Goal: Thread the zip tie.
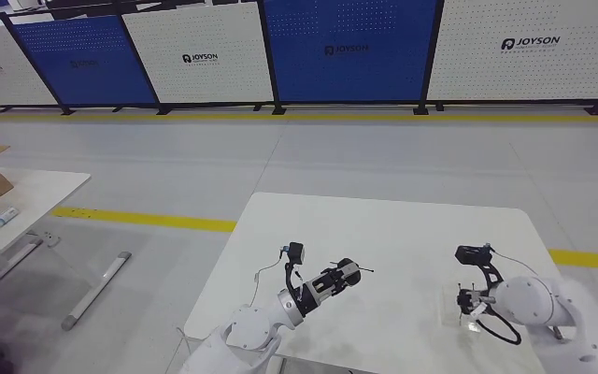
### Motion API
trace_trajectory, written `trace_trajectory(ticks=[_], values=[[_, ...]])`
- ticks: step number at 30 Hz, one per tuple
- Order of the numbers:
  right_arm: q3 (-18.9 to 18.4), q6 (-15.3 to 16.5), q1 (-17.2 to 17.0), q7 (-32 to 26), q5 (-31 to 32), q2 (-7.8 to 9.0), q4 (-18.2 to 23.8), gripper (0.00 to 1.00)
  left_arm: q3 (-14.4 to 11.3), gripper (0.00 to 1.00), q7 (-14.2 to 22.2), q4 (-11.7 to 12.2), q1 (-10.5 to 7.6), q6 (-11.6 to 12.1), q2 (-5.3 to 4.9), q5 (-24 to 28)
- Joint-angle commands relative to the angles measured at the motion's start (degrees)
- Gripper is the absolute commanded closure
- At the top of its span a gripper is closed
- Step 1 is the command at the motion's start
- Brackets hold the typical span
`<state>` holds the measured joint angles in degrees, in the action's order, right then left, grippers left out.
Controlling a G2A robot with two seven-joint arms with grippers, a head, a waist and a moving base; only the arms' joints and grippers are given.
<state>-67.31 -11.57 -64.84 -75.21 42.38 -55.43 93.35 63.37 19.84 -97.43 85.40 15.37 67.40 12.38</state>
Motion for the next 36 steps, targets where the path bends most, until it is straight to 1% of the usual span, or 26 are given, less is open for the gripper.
trace_trajectory(ticks=[1, 4, 6, 7, 9, 10, 11, 24, 25, 26, 27, 29, 31, 33, 34, 36], values=[[-2.25, 0.02, -2.09, 1.23, -0.4, 0.39, 2.16, 1.0, 0.0, 1.0, 0.0, 0.0, 0.0, 0.0, 0.0, 0.0], [-6.33, 0.15, -5.61, 4.89, -3.09, 0.86, 5.57, 1.0, 0.0, 1.0, 0.0, 0.0, 0.0, 0.0, 0.0, 0.0], [-8.9, 0.72, -7.89, 8.71, -4.97, 1.04, 7.47, 1.0, 0.0, 1.0, 0.0, 0.0, 0.0, 0.0, 0.0, 0.0], [-10.1, 0.81, -9.56, 11.72, -5.57, 1.09, 8.3, 1.0, 0.0, 1.0, 0.0, 0.0, 0.0, 0.0, 0.0, 0.0], [-10.82, 0.73, -11.33, 14.89, -6.68, 1.01, 9.11, 1.0, 0.0, 1.0, 0.0, 0.0, 0.0, 0.0, 0.0, 0.0], [-10.97, 2.31, -11.77, 15.43, -9.13, 0.92, 8.83, 1.0, 0.0, 1.0, 0.0, 0.0, 0.0, 0.0, 0.0, 0.0], [-10.93, 3.05, -11.79, 15.19, -9.78, 0.91, 8.64, 1.0, 0.0, 1.0, 0.0, 0.0, 0.0, 0.0, 0.0, 0.0], [-10.93, 3.05, -11.79, 15.19, -9.78, 0.91, 8.64, 1.0, 0.0, 1.0, 0.0, 0.0, 0.0, 0.0, 0.0, 0.0], [-10.86, 3.3, -12.0, 16.1, -9.42, 0.89, 8.69, 1.0, 0.0, 1.0, 0.0, 0.0, 0.0, 0.0, 0.0, 0.0], [-10.8, 3.54, -12.43, 17.76, -8.96, 0.85, 8.91, 1.0, 0.0, 1.0, 0.0, 0.0, 0.0, 0.0, 0.0, 0.0], [-11.13, 3.06, -13.29, 20.73, -9.8, 0.7, 9.52, 1.0, 0.0, 1.0, 0.0, 0.0, 0.0, 0.0, 0.0, 0.0], [-12.34, 3.06, -15.3, 25.59, -11.72, 0.54, 11.34, 1.0, 0.0, 1.0, 0.0, 0.0, 0.0, 0.0, 0.0, 0.0], [-14.38, 2.11, -18.88, 32.12, -14.97, 0.29, 14.27, 1.0, 0.0, 1.0, 0.0, 0.0, 0.0, 0.0, 0.0, 0.0], [-15.44, 1.99, -22.31, 38.81, -15.62, 0.04, 17.03, 1.0, 0.0, 1.0, 0.0, 0.0, 0.0, 0.0, 0.0, 0.0], [-15.34, 1.73, -24.71, 43.75, -15.29, -0.2, 18.62, 1.0, 0.0, 1.0, 0.0, 0.0, 0.0, 0.0, 0.0, 0.0], [-14.15, 2.25, -27.62, 48.55, -14.4, -0.52, 20.07, 1.0, 0.0, 1.0, 0.0, 0.0, 0.0, 0.0, 0.0, 0.0]])
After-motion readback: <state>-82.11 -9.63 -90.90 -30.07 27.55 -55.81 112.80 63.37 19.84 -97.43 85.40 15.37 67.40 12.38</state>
